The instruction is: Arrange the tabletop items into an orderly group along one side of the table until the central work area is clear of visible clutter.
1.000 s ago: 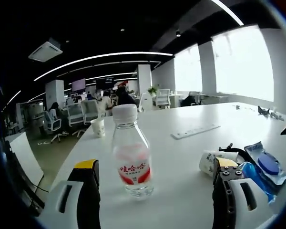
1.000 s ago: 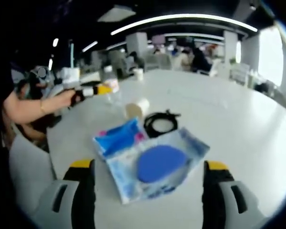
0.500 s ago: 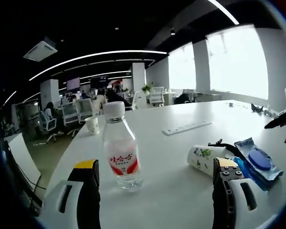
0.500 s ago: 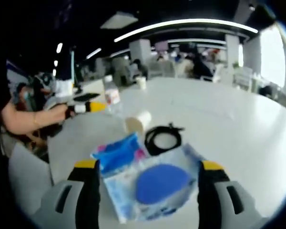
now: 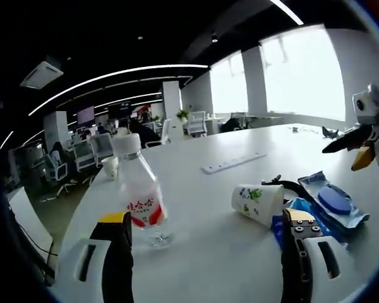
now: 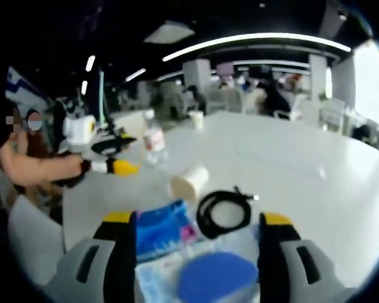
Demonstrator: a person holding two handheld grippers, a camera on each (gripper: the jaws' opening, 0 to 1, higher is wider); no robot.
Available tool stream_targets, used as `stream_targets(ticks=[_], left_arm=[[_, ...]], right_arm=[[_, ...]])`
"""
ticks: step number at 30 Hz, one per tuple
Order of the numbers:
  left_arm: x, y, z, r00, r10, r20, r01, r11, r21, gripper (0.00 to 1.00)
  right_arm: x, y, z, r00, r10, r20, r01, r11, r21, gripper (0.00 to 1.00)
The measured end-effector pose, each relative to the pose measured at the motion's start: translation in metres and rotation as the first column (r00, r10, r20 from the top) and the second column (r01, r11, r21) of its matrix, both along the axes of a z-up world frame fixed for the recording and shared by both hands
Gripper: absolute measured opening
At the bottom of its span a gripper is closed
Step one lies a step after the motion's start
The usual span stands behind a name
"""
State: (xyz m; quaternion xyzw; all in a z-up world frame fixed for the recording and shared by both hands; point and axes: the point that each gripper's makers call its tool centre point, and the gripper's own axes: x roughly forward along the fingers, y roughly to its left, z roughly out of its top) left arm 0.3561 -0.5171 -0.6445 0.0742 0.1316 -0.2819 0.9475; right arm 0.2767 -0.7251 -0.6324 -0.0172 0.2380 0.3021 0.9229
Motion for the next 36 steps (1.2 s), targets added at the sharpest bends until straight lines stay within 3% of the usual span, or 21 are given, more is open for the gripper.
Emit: stream_targets(ticks=[7, 21, 36], left_arm=[[-0.004, -0.007, -0.003, 1.0, -0.023, -0.005, 0.023, 1.0, -0.01, 0.97], [-0.01, -0.02, -0.016, 0.998, -0.06, -0.037, 0.058, 0.998, -0.035, 0.9], [-0.006, -0.032, -0.029, 0.994, -0.089, -0.055, 0.088, 0.996, -0.031, 0.84]], right_arm=[[0.012, 0.012, -0.004, 1.0, 0.012, 0.014, -0.012, 1.0, -0.004, 0.74], [0.045, 0.035, -0.016, 0.996, 0.048, 0.081, -0.045, 0.998, -0.038, 0.5], [0.074, 0.051, -0.048, 0.989, 0.101, 0.111, -0.086, 0.988, -0.128, 0.26]])
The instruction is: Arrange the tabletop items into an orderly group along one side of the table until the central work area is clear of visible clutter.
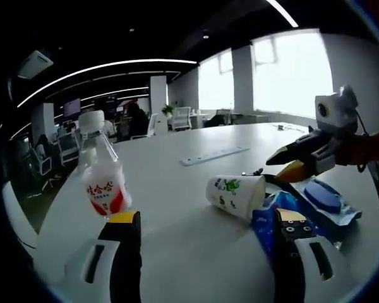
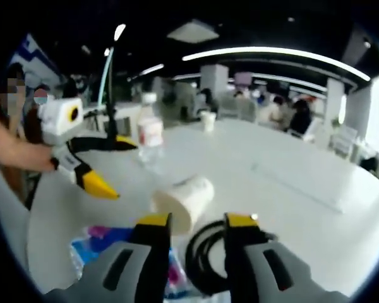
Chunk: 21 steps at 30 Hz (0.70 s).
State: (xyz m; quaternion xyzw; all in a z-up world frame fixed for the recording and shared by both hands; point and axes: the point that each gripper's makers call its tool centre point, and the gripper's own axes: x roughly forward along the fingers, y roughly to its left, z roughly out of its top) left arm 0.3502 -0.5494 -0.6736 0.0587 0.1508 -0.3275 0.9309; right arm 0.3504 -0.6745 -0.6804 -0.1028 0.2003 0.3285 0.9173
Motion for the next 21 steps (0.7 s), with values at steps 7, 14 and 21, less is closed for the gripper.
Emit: stream_targets(ticks=[7, 14, 21], left_arm=[[-0.004, -0.003, -0.007, 0.999, 0.008, -0.031, -0.008, 1.0, -0.009, 0.82], [-0.007, -0.01, -0.008, 0.999, -0.014, -0.038, 0.013, 1.0, -0.027, 0.81], [-0.01, -0.015, -0.01, 0.998, -0.032, -0.046, 0.03, 0.999, -0.036, 0.8]], right_arm=[[0.006, 0.01, -0.01, 1.0, 0.011, -0.005, -0.011, 1.0, -0.017, 0.22], [0.007, 0.02, -0.016, 1.0, 0.023, -0.012, -0.024, 1.0, -0.013, 0.16], [0.009, 0.021, -0.022, 1.0, 0.015, -0.014, -0.015, 0.999, -0.031, 0.02]])
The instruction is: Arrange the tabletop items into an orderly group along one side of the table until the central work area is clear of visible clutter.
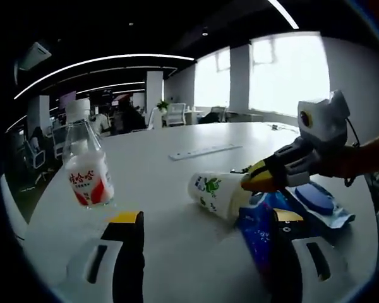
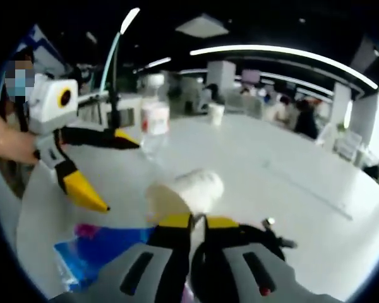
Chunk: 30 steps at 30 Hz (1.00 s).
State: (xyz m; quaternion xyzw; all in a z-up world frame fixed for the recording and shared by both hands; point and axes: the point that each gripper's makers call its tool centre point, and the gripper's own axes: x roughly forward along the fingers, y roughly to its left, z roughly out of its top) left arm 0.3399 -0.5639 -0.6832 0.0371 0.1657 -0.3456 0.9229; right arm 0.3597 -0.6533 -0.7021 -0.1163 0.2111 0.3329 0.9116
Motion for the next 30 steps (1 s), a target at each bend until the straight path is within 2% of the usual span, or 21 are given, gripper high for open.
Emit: stream_targets(ticks=[3, 8, 9, 13, 20, 24, 26, 27, 28, 29, 30], left_arm=[[-0.001, -0.001, 0.0, 1.0, -0.004, -0.002, 0.004, 1.0, 0.0, 0.8], [0.0, 0.001, 0.003, 1.0, -0.007, 0.007, 0.007, 1.0, -0.004, 0.8], [0.0, 0.001, 0.004, 1.0, -0.005, 0.007, 0.005, 1.0, -0.006, 0.8], [0.0, 0.0, 0.007, 1.0, -0.01, 0.014, 0.01, 1.0, -0.013, 0.8], [0.0, -0.002, 0.012, 0.999, -0.021, 0.025, 0.021, 1.0, -0.016, 0.8], [0.0, -0.003, 0.016, 0.999, -0.028, 0.037, 0.028, 1.0, -0.011, 0.8], [0.0, -0.004, 0.019, 0.998, -0.034, 0.047, 0.035, 0.999, -0.01, 0.8], [0.0, -0.004, 0.02, 0.998, -0.038, 0.051, 0.039, 0.999, -0.009, 0.8], [-0.001, -0.005, 0.021, 0.998, -0.042, 0.054, 0.042, 0.999, -0.011, 0.8], [-0.001, -0.006, 0.021, 0.997, -0.044, 0.059, 0.045, 0.999, -0.017, 0.8], [-0.002, -0.007, 0.022, 0.997, -0.047, 0.061, 0.049, 0.999, -0.021, 0.8]], right_arm=[[0.001, -0.001, 0.001, 1.0, -0.016, -0.004, 0.016, 1.0, 0.01, 0.0], [0.004, -0.001, 0.006, 0.998, -0.054, -0.025, 0.055, 0.996, 0.065, 0.0], [0.004, 0.0, 0.008, 0.995, -0.079, -0.066, 0.086, 0.99, 0.115, 0.0], [0.006, -0.005, 0.01, 0.991, -0.105, -0.086, 0.116, 0.984, 0.139, 0.0], [0.013, -0.015, 0.024, 0.981, -0.161, -0.109, 0.182, 0.959, 0.217, 0.0], [0.011, -0.02, 0.03, 0.976, -0.173, -0.133, 0.2, 0.952, 0.231, 0.0], [0.008, -0.019, 0.033, 0.973, -0.17, -0.153, 0.204, 0.949, 0.24, 0.0], [0.005, -0.019, 0.032, 0.968, -0.171, -0.183, 0.212, 0.947, 0.241, 0.0], [0.0, -0.017, 0.028, 0.954, -0.165, -0.249, 0.227, 0.942, 0.248, 0.0], [-0.003, -0.016, 0.027, 0.948, -0.159, -0.277, 0.232, 0.939, 0.254, 0.0], [-0.002, -0.017, 0.028, 0.948, -0.162, -0.275, 0.233, 0.94, 0.25, 0.0]])
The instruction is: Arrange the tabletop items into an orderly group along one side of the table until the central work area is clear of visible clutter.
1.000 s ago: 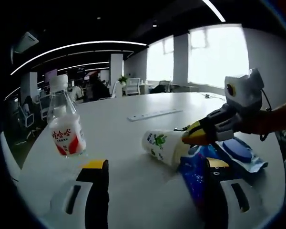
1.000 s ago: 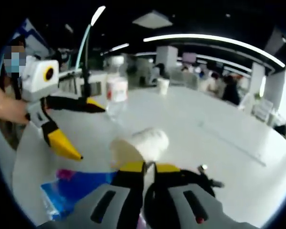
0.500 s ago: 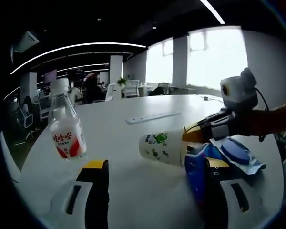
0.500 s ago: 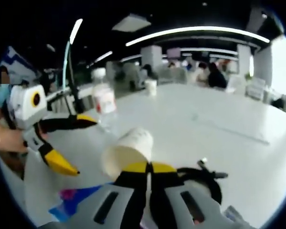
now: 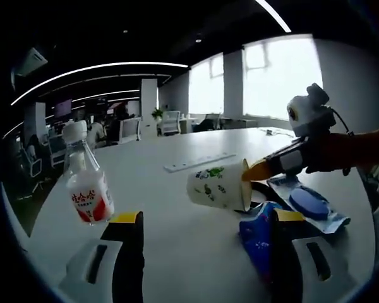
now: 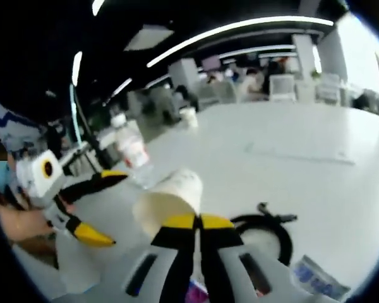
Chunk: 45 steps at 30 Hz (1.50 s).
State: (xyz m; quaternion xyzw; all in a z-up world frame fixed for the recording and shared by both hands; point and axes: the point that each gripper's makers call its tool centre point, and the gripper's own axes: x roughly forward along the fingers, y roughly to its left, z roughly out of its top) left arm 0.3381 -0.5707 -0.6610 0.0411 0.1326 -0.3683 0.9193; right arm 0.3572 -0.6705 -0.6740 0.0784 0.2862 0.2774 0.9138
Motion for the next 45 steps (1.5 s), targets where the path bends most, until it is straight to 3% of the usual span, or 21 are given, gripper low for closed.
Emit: stream_targets(ticks=[11, 13, 18, 20, 30, 40, 45], left_arm=[[-0.023, -0.016, 0.004, 0.992, -0.113, 0.056, 0.108, 0.99, 0.086, 0.81], [-0.028, -0.02, 0.005, 0.988, -0.14, 0.059, 0.136, 0.988, 0.075, 0.82], [-0.037, -0.026, 0.006, 0.982, -0.177, 0.061, 0.172, 0.982, 0.084, 0.79], [-0.04, -0.028, 0.006, 0.977, -0.199, 0.073, 0.189, 0.975, 0.12, 0.78], [-0.056, -0.04, 0.012, 0.96, -0.266, 0.087, 0.253, 0.958, 0.137, 0.75], [-0.077, -0.05, 0.015, 0.922, -0.368, 0.119, 0.332, 0.911, 0.247, 0.72], [-0.084, -0.053, 0.014, 0.904, -0.409, 0.123, 0.36, 0.885, 0.296, 0.7]], right_arm=[[-0.023, -0.002, 0.011, 0.994, 0.037, -0.107, -0.039, 0.999, -0.023, 0.0], [-0.029, -0.002, 0.014, 0.99, 0.041, -0.132, -0.045, 0.999, -0.029, 0.0], [-0.044, -0.005, 0.015, 0.974, 0.049, -0.223, -0.067, 0.995, -0.074, 0.0], [-0.051, -0.005, 0.015, 0.967, 0.059, -0.248, -0.084, 0.992, -0.091, 0.0], [-0.079, -0.002, 0.023, 0.933, 0.137, -0.333, -0.196, 0.969, -0.153, 0.0], [-0.102, 0.003, 0.033, 0.896, 0.186, -0.403, -0.265, 0.953, -0.15, 0.0], [-0.114, 0.006, 0.034, 0.877, 0.224, -0.425, -0.324, 0.929, -0.18, 0.0]])
